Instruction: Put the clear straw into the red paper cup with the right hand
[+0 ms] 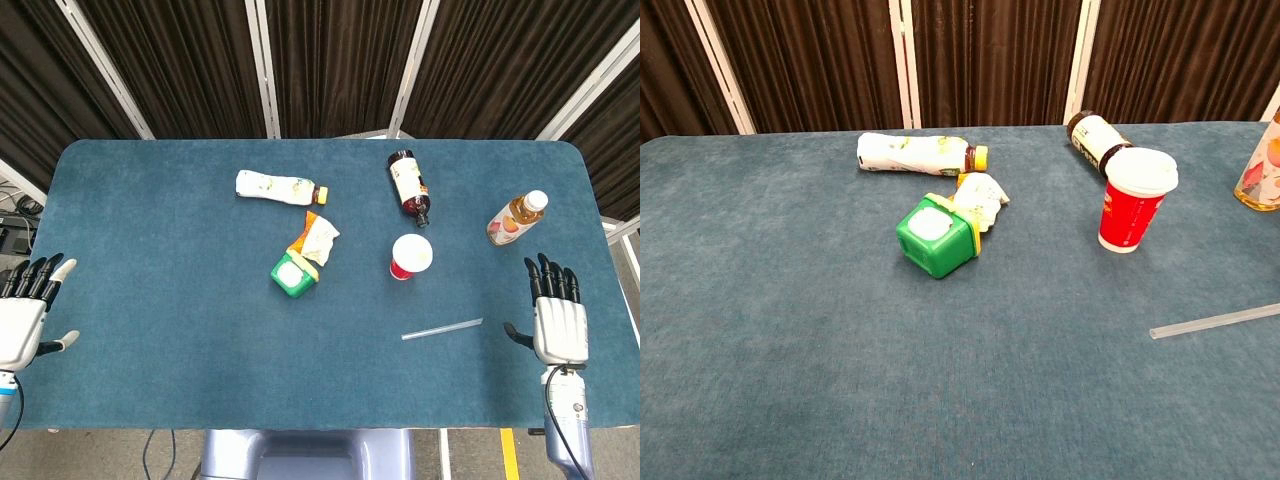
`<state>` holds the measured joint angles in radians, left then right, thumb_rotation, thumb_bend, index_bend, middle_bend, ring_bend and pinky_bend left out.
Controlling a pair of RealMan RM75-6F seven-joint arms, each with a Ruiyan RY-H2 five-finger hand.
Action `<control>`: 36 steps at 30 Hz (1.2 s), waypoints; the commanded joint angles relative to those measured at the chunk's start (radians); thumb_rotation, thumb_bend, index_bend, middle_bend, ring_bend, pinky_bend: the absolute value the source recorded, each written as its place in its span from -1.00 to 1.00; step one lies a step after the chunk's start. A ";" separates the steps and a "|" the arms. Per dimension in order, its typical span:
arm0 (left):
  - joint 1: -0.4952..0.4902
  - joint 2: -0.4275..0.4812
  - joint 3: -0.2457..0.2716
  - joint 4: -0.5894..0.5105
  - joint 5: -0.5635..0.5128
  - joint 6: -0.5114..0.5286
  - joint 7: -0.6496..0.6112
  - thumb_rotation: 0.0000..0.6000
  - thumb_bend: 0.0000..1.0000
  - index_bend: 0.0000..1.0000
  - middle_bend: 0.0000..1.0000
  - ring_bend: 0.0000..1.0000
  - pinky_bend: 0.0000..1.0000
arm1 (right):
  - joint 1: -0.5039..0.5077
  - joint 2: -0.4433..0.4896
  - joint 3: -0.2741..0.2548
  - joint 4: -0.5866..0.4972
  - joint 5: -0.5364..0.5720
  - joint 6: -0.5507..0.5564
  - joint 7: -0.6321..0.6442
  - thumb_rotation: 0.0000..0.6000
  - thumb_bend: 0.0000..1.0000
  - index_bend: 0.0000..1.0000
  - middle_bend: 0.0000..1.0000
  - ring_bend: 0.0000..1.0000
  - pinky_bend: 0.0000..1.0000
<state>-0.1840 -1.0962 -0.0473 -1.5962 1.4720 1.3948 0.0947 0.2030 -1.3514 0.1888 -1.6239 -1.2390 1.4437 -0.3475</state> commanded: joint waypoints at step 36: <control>0.002 -0.001 0.000 0.001 0.002 0.002 0.001 1.00 -0.90 -1.00 -1.00 -1.00 -1.00 | 0.001 0.019 -0.025 -0.038 -0.041 -0.011 0.013 1.00 -0.72 -0.80 -1.00 -1.00 -1.00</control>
<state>-0.1824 -1.0970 -0.0470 -1.5954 1.4737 1.3971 0.0951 0.2036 -1.3333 0.1646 -1.6612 -1.2789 1.4330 -0.3361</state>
